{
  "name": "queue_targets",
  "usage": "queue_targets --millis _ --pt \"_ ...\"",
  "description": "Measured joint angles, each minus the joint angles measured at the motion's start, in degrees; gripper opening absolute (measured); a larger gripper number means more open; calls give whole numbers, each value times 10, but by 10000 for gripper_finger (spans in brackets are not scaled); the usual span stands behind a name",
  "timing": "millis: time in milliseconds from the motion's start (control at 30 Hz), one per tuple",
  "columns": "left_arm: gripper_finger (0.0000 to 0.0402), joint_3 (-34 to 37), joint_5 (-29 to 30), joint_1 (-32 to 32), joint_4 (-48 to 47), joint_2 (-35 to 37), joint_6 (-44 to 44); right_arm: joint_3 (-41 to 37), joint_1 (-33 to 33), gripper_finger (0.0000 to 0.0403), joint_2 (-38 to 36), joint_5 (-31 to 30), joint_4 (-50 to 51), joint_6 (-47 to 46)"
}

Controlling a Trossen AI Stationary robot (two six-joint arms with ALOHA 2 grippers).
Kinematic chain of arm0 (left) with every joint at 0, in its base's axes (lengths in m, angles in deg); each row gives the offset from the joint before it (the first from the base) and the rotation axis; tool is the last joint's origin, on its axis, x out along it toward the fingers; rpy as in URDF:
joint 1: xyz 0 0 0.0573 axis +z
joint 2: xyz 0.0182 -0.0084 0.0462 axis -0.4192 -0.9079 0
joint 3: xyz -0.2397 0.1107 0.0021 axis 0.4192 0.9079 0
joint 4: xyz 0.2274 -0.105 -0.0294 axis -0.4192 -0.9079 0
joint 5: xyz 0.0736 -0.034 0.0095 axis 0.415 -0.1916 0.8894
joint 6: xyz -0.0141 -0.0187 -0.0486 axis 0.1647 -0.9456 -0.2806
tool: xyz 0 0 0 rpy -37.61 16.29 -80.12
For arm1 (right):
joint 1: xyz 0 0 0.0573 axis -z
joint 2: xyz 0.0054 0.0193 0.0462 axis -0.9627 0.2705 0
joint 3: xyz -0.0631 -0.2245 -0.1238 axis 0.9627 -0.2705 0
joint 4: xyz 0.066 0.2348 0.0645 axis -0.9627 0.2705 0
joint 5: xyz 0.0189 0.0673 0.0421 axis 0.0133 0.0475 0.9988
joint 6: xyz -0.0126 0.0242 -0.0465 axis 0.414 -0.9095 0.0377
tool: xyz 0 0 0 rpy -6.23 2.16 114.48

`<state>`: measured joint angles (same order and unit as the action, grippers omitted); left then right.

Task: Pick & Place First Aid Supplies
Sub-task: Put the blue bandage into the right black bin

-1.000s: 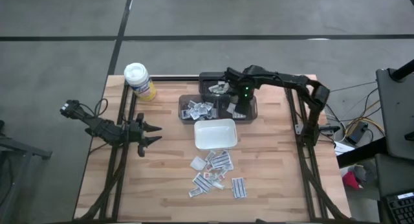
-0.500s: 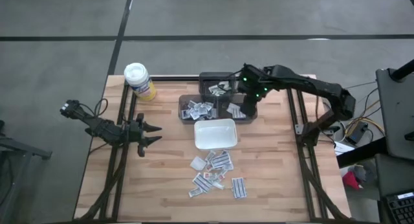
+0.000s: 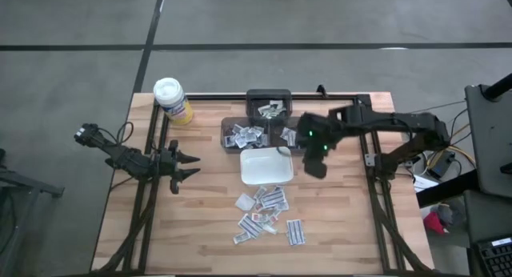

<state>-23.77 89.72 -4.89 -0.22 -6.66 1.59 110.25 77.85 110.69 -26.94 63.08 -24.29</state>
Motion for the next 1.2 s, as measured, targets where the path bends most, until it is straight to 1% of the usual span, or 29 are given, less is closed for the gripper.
queue_targets --millis 133,267,400,500,700,967,1067,1200 --pt "177 -1 0 0 0 0 0 0 -64 8 0 0 -17 -36" --pt "177 -1 0 0 0 0 0 0 -124 8 0 -11 -75 -66" --pt "177 -1 0 0 0 0 0 -2 -173 8 0 -12 -123 -79" --pt "177 -1 0 0 0 0 0 -3 -199 8 0 -16 -136 -101" --pt "177 -1 0 0 0 0 0 -3 -227 8 0 -16 -136 -112" --pt "177 -1 0 0 1 0 0 -3 -228 8 0 -18 -135 -111" --pt "177 -1 0 0 1 0 0 -4 -228 8 12 -17 -123 -143" --pt "177 -1 0 0 1 0 0 -4 -233 8 47 -9 -96 -183"
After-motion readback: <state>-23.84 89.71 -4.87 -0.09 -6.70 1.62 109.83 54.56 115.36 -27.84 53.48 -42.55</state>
